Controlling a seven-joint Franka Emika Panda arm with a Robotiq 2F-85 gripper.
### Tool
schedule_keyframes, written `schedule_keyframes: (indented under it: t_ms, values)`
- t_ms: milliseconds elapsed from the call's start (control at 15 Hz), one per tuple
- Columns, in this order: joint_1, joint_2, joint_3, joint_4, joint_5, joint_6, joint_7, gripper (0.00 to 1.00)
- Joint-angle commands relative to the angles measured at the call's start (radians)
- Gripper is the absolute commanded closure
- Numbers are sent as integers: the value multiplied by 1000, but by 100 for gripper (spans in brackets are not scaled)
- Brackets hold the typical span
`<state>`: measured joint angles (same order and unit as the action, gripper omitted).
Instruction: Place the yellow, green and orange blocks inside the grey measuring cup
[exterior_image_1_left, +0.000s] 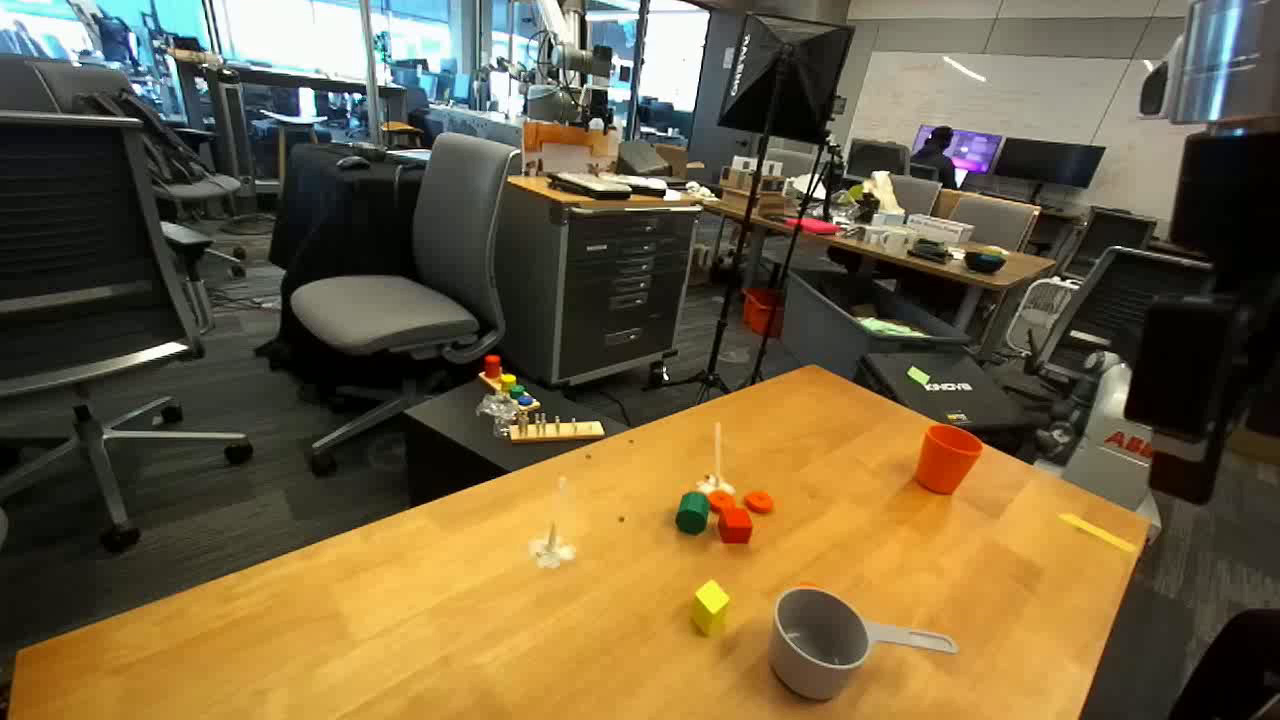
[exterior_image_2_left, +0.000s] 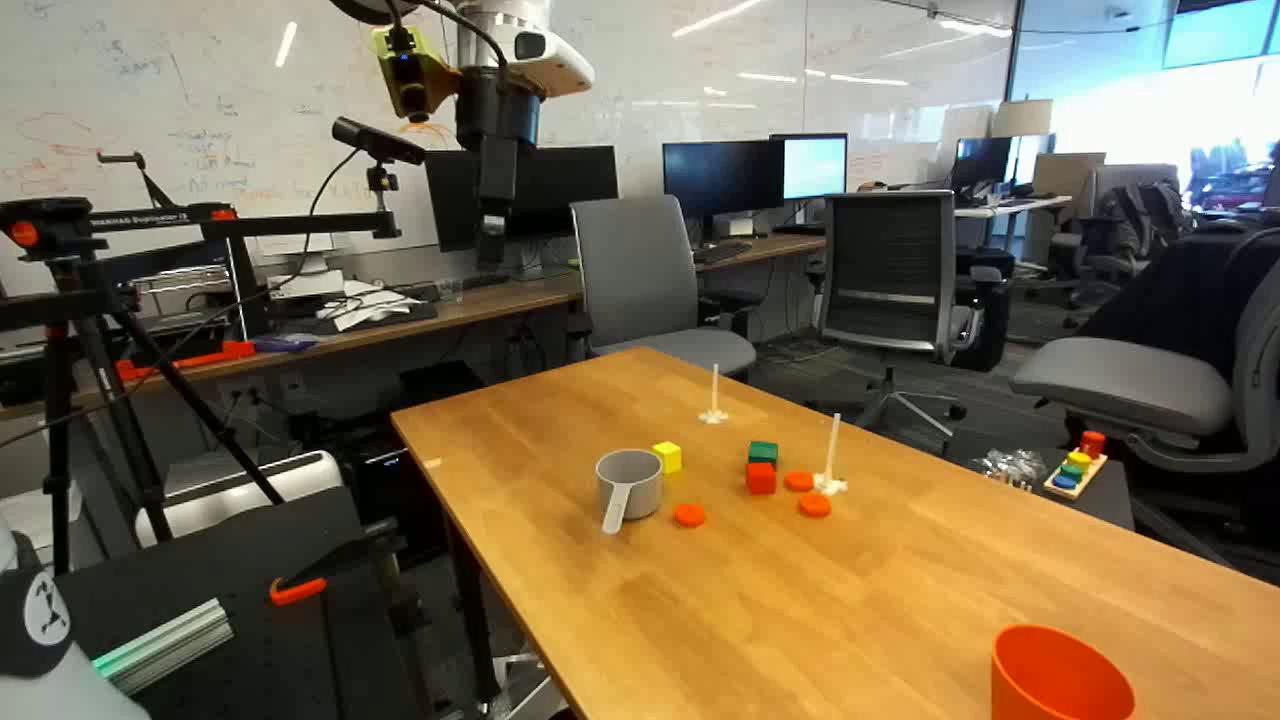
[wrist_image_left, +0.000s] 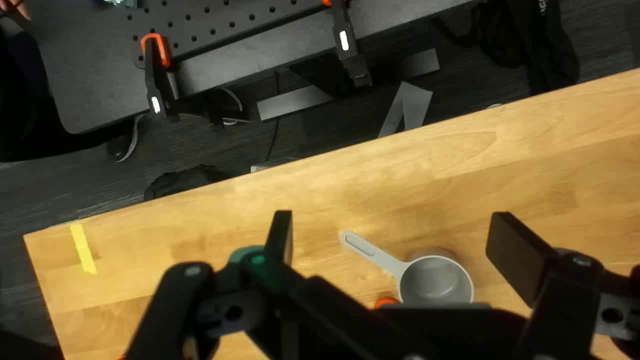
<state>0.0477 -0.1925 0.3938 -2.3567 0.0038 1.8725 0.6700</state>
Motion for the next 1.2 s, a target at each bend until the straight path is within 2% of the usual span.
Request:
schedule_keyframes:
  t_ms: [0, 267, 400, 600, 800, 1133]
  values:
    - [49, 4, -47, 3, -9, -2, 8, 0]
    - [54, 79, -65, 58, -43, 86, 63, 0]
    - [45, 166, -80, 118, -72, 147, 116, 0]
    - [57, 345, -115, 241, -181, 261, 252, 0]
    - [112, 521, -182, 371, -270, 280, 360, 0]
    - [227, 824, -303, 630, -281, 230, 401, 0]
